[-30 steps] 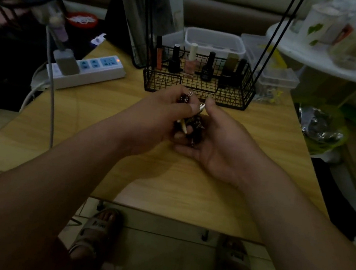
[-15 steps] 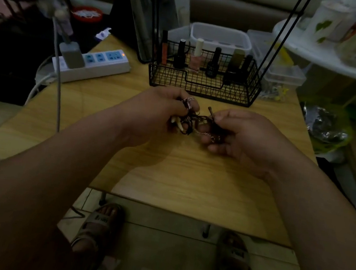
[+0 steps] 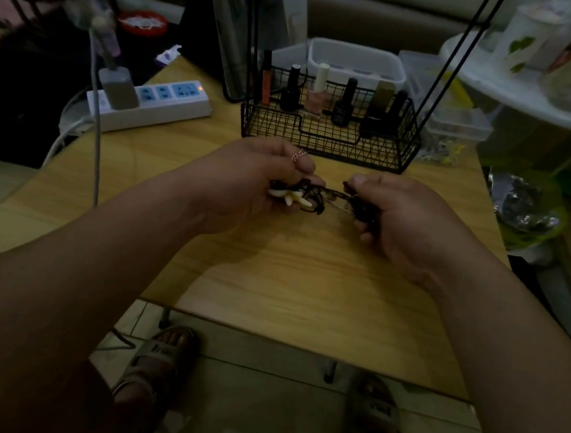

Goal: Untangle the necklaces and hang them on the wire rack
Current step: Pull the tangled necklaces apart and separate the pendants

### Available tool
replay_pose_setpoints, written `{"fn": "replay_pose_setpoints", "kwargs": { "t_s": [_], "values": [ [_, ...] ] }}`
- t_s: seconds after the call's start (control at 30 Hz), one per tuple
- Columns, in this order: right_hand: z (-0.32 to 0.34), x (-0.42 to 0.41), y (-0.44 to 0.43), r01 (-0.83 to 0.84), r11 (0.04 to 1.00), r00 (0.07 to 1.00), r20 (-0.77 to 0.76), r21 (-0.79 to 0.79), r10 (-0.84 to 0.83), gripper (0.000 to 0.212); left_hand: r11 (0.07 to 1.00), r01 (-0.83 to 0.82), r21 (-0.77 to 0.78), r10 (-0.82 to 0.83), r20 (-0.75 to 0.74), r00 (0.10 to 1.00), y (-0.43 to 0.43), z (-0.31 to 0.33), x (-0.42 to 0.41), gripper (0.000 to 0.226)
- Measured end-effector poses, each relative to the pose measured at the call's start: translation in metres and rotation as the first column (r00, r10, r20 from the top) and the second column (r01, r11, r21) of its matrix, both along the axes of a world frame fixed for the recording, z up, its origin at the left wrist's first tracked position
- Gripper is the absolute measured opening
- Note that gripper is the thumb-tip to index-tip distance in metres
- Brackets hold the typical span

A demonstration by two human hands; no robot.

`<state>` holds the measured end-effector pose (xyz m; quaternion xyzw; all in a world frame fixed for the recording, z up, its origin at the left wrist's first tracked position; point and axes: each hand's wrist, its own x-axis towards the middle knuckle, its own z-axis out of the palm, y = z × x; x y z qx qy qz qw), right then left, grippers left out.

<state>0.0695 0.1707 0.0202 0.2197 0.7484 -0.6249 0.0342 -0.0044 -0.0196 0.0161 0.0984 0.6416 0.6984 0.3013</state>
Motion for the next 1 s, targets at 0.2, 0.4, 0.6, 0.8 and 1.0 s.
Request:
{"fn": "replay_pose_setpoints", "kwargs": {
  "t_s": [0.2,0.4,0.6,0.8,1.0],
  "values": [
    [0.002,0.001,0.0,-0.127,0.953,0.992,0.016,0.276,0.128,0.055,1.0,0.002,-0.019,-0.003,-0.052,0.999,-0.002,0.001,-0.001,0.033],
    [-0.002,0.003,0.003,-0.153,0.923,0.981,-0.061,0.352,0.186,0.027,0.996,-0.023,0.091,0.025,-0.027,0.999,-0.003,0.006,-0.002,0.034],
    [-0.001,0.004,-0.008,-0.168,0.939,0.967,-0.136,0.301,0.217,0.011,0.976,0.022,0.219,-0.024,0.008,1.0,0.002,0.004,0.0,0.042],
    [-0.006,0.005,-0.017,-0.3,0.936,0.917,-0.214,0.184,0.336,0.038,0.971,0.009,0.238,-0.005,-0.02,1.0,0.008,-0.001,-0.001,0.039],
    [-0.008,0.003,-0.008,-0.119,0.964,0.967,-0.195,0.239,0.167,0.009,0.997,0.078,-0.005,-0.078,-0.168,0.983,0.006,-0.009,-0.004,0.039]
  ]
}}
